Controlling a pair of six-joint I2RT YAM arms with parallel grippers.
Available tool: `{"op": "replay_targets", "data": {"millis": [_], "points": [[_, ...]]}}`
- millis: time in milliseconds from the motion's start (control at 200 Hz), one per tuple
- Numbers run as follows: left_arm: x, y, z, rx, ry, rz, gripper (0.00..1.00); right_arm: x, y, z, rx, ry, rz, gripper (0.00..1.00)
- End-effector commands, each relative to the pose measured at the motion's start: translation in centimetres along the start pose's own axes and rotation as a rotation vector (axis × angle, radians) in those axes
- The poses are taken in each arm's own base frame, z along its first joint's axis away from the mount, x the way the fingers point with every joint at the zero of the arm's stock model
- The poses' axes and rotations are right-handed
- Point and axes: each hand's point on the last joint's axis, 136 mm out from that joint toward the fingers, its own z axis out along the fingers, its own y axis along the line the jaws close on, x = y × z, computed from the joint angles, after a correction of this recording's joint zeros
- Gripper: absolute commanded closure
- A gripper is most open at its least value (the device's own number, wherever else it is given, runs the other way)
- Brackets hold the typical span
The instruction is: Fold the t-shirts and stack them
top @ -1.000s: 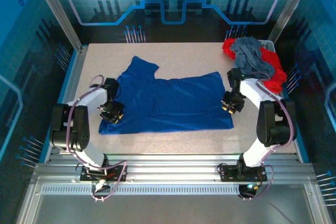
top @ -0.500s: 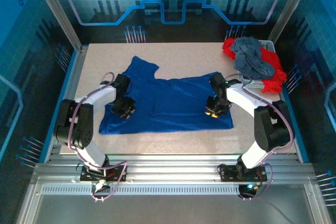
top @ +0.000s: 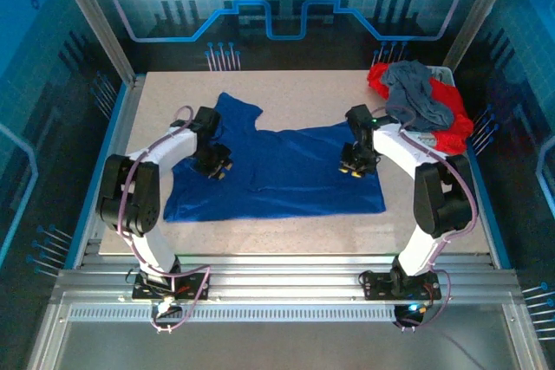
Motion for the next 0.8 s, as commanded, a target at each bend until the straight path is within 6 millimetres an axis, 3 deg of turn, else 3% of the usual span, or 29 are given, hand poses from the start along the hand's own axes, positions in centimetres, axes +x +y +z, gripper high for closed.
{"op": "replay_targets", "data": {"millis": [0, 140, 295, 515, 795], "points": [[3.8, -0.6, -0.4, 0.029, 0.078, 0.026, 0.77, -5.0, 0.3, -1.8, 0.013, -0.118, -0.041, 0.68], [8.5, -0.6, -0.8, 0.019, 0.133, 0.15, 0.77, -10.9, 0.9, -2.3, -0.001, -0.18, -0.038, 0.62], [11.7, 2.3, 0.2, -0.031, 0.187, 0.199, 0.78, -15.3, 1.8, -0.9, 0.019, -0.173, -0.067, 0.58], [11.1, 5.3, 1.6, -0.075, 0.166, 0.16, 0.8, -17.8, 1.6, 2.7, 0.045, -0.117, -0.086, 0.57], [9.0, 5.7, 1.8, -0.097, 0.119, 0.13, 0.82, -20.1, 0.2, 4.7, 0.06, -0.098, -0.076, 0.56]]}}
